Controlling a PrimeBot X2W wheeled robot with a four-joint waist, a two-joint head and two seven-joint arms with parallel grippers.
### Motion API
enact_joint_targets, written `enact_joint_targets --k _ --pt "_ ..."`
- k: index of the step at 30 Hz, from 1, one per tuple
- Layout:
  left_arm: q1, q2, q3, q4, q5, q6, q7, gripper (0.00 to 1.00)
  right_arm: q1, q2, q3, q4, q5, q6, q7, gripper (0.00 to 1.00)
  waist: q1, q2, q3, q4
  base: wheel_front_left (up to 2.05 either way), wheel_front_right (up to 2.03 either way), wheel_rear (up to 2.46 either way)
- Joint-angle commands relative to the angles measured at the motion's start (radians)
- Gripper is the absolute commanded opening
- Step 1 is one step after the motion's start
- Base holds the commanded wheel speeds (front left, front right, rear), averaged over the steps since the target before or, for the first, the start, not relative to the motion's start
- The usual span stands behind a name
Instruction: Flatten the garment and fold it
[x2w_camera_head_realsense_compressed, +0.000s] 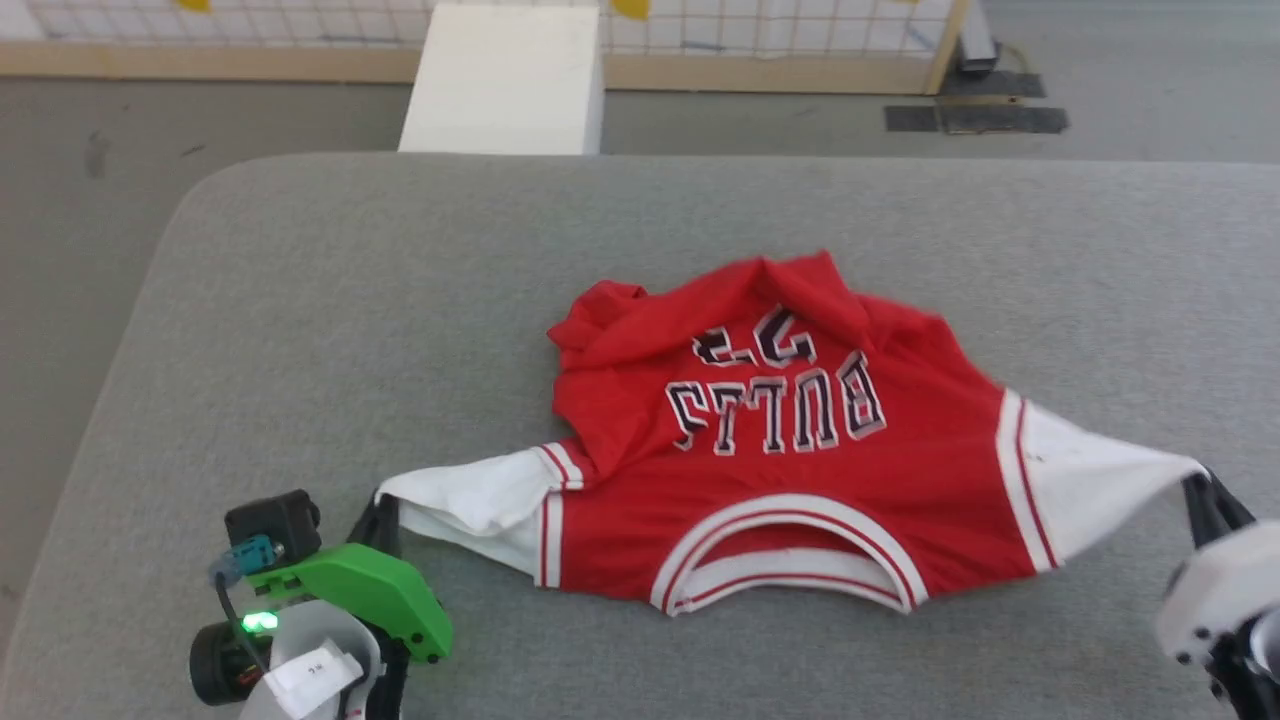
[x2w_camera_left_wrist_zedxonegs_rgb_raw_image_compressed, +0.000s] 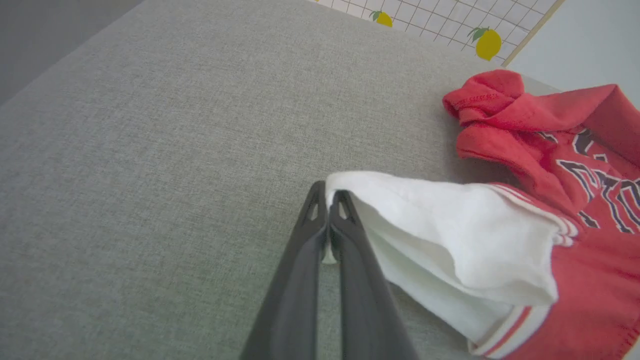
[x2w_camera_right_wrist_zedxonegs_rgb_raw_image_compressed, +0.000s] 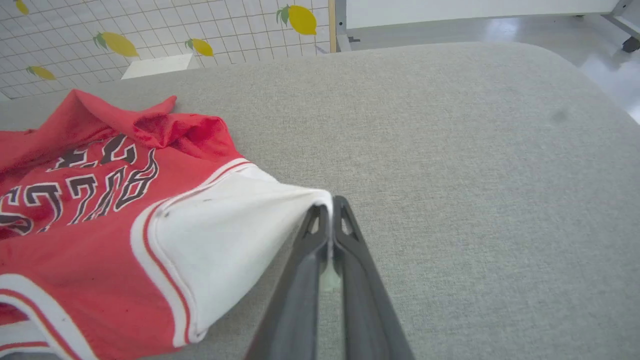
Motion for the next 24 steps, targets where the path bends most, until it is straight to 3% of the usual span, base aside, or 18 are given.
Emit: enact_joint_targets --k 1,4,5,10,17,24 --pt "0.015 0.005 -0.004 -0.011 -0.005 -0.01 0.007 0.0 0.023 0.002 -0.017 -0.007 0.021 -0.001 -0.002 0.0 0.0 -0.0001 -0.025 -0.032 0.0 0.0 0.0" --pt "0.022 -0.012 -0.009 -0.034 -0.038 -0.03 0.018 0.0 0.043 0.002 -0.047 -0.007 0.061 -0.001 -0.002 0.0 0.0 -0.0001 -0.027 -0.05 0.0 0.0 0.0" --pt "0.01 -0.039 -0.001 -0.071 -0.108 -0.069 0.026 0.0 0.027 0.002 -0.044 -0.015 0.089 -0.001 0.003 0.0 0.0 -0.0001 -0.021 -0.067 0.0 0.0 0.0" --pt "-0.075 -0.067 0.0 -0.165 -0.247 -0.147 0.091 0.0 -0.092 -0.009 0.038 -0.076 0.117 -0.001 0.055 0.0 0.0 -0.0001 0.026 -0.093 0.0 0.0 0.0" --pt "-0.422 0.04 0.01 -0.239 -0.241 -0.155 0.261 0.0 -0.463 -0.189 0.195 -0.094 0.12 -0.001 0.227 0.0 0.0 -0.0001 0.185 -0.115 0.0 0.0 0.0" --pt "-0.838 0.167 0.02 -0.152 -0.112 -0.131 0.324 0.0 -0.917 -0.28 0.316 0.088 0.063 -0.001 0.276 0.0 0.0 -0.0001 0.342 -0.136 0.0 0.0 0.0"
